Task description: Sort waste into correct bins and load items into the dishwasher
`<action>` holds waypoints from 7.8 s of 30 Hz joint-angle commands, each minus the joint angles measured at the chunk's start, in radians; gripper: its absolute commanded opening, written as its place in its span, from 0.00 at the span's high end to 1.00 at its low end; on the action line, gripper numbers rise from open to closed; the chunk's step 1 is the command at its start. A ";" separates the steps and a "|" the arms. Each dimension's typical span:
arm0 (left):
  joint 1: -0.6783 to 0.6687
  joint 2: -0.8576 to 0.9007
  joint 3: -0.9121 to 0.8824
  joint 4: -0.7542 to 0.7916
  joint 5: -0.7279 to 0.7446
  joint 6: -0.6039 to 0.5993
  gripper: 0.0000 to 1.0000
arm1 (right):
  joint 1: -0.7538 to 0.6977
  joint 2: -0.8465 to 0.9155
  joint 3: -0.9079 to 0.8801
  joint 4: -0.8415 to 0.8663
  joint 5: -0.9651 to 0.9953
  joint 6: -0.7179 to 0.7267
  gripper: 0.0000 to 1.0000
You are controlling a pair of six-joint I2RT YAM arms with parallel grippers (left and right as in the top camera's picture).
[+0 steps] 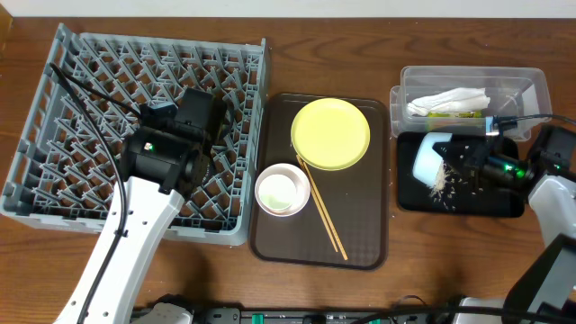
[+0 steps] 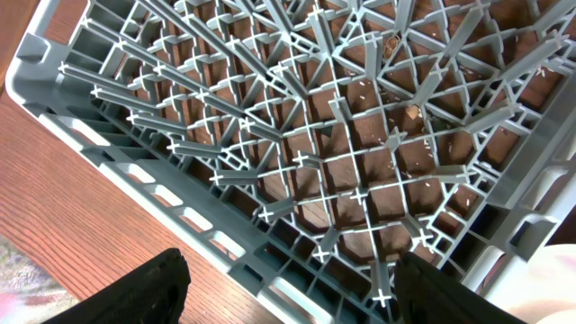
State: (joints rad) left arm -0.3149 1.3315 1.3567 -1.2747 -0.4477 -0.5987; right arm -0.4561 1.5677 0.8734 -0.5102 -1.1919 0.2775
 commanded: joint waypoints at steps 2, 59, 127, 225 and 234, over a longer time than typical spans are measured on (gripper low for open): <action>0.005 0.002 0.015 -0.003 -0.009 -0.005 0.24 | -0.032 0.063 -0.008 0.016 -0.150 0.007 0.99; 0.005 0.002 0.015 -0.004 -0.009 -0.005 0.24 | -0.274 0.158 -0.006 0.141 -0.369 -0.010 0.99; 0.005 0.002 0.015 -0.004 -0.009 -0.005 0.24 | 0.990 0.106 0.140 0.336 1.165 -0.272 0.99; 0.004 0.004 0.015 0.364 0.966 0.177 0.25 | 0.692 -0.243 0.176 0.151 0.649 0.147 0.99; 0.004 0.004 0.015 0.594 1.302 0.206 0.25 | 0.552 -0.239 0.176 0.195 0.199 0.209 0.99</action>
State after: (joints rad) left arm -0.3149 1.3315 1.3567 -0.7223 0.6559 -0.4229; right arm 0.1192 1.3266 1.0370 -0.3420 -0.7212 0.4427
